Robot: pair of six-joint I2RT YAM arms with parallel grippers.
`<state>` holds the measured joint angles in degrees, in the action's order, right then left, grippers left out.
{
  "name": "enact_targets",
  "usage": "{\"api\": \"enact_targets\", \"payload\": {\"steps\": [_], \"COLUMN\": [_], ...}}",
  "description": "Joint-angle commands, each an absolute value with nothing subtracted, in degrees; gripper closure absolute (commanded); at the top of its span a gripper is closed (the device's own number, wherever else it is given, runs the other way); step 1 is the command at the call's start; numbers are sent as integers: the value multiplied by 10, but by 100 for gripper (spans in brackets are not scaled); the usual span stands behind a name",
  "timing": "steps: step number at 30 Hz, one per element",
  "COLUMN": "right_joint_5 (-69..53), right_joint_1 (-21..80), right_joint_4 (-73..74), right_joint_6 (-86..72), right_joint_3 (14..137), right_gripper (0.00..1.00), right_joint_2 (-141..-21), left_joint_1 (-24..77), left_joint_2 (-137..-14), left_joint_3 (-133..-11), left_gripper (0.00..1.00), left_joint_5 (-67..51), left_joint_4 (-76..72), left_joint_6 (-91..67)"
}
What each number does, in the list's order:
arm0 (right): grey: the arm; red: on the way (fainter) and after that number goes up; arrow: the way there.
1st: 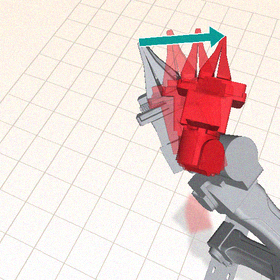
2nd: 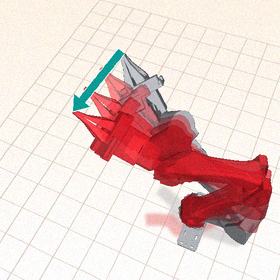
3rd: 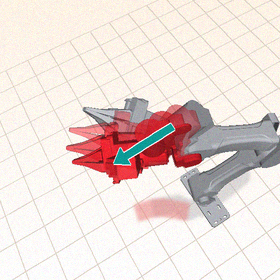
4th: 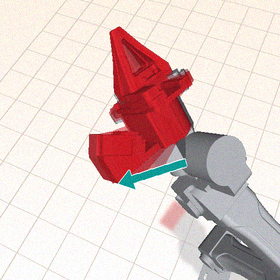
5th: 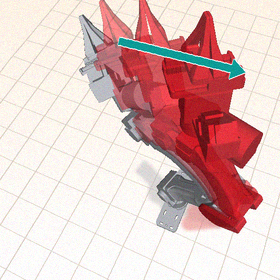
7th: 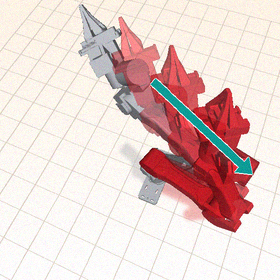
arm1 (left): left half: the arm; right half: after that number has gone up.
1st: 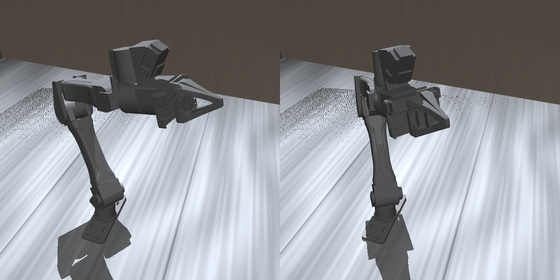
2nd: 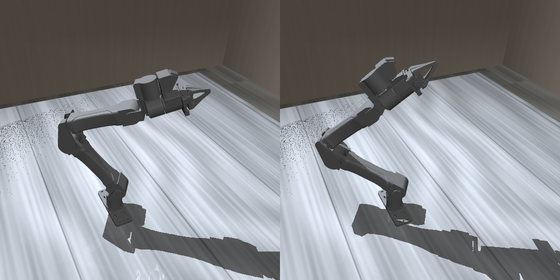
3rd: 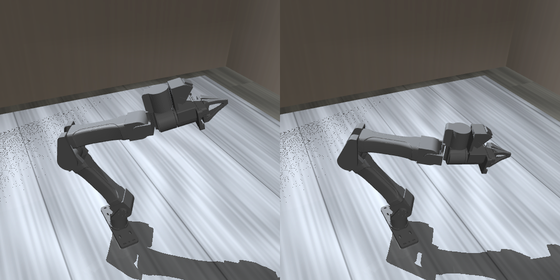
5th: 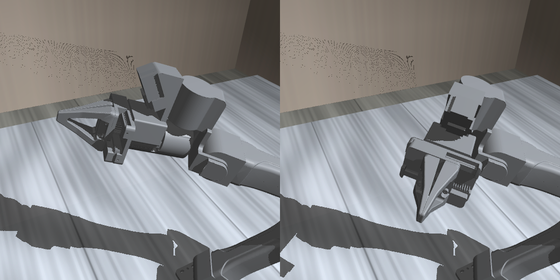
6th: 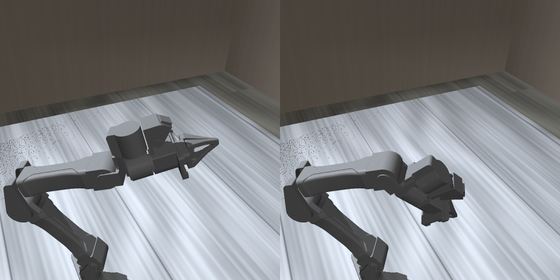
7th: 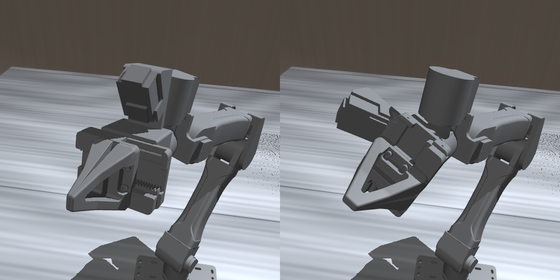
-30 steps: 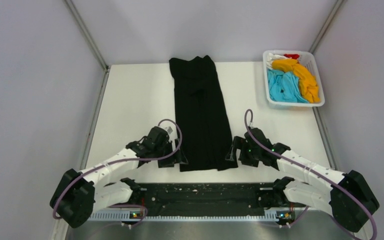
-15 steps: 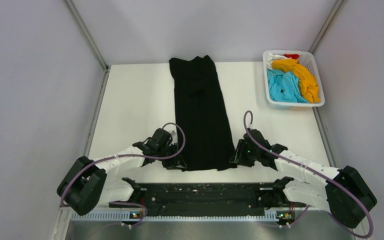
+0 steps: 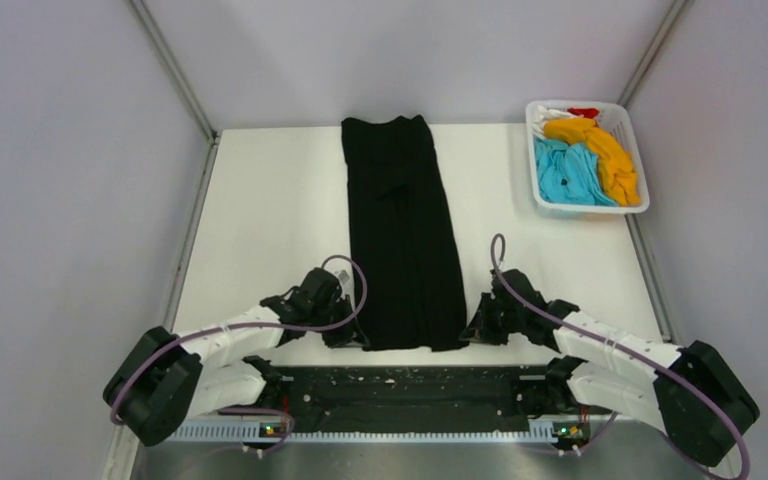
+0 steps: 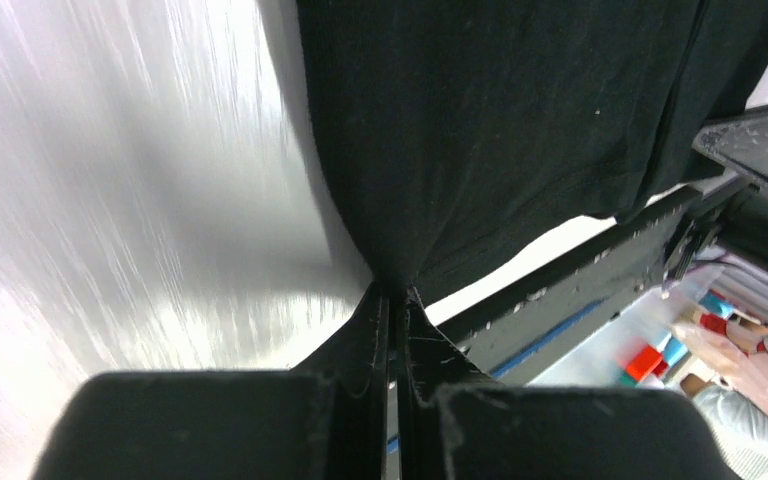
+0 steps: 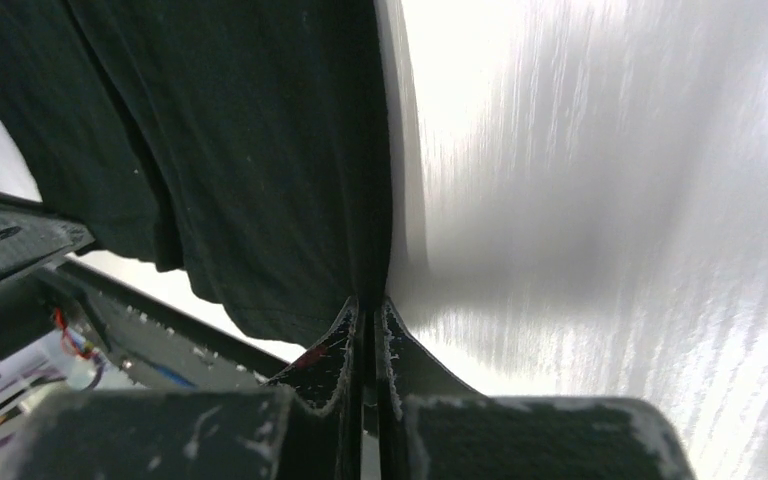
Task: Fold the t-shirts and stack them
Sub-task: Grab the bottom of the folded rectangular tshirt with both arms, then fold the folded rectangular tshirt in 1/3 of the way
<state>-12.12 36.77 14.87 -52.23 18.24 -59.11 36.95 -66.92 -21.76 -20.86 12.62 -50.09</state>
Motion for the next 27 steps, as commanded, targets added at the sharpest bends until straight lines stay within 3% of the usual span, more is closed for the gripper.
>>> {"api": "enact_targets", "payload": {"steps": [1, 8, 16, 22, 27], "right_joint_5": [-177, -192, -160, -127, -93], "right_joint_1": [375, 381, 378, 359, 342], "right_joint_4": [178, 162, 94, 89, 64], "right_joint_6": [-564, -582, -479, -435, -417], "right_joint_3": [134, 152, 277, 348, 411], "right_gripper": [100, 100, 100, 100, 100], "right_joint_2": [-532, -461, -603, -679, -719], "left_joint_1": [398, 406, 403, 368, 313], "left_joint_2": [-602, -523, -614, -685, -729], "left_joint_3": [-167, -185, -285, -369, -416], "left_gripper": [100, 100, 100, 100, 100], "left_joint_5": [-216, -218, -193, -92, -119], "left_joint_4": [145, 168, 160, 146, 100], "left_joint_6": [-558, -564, -495, -480, -469]}}
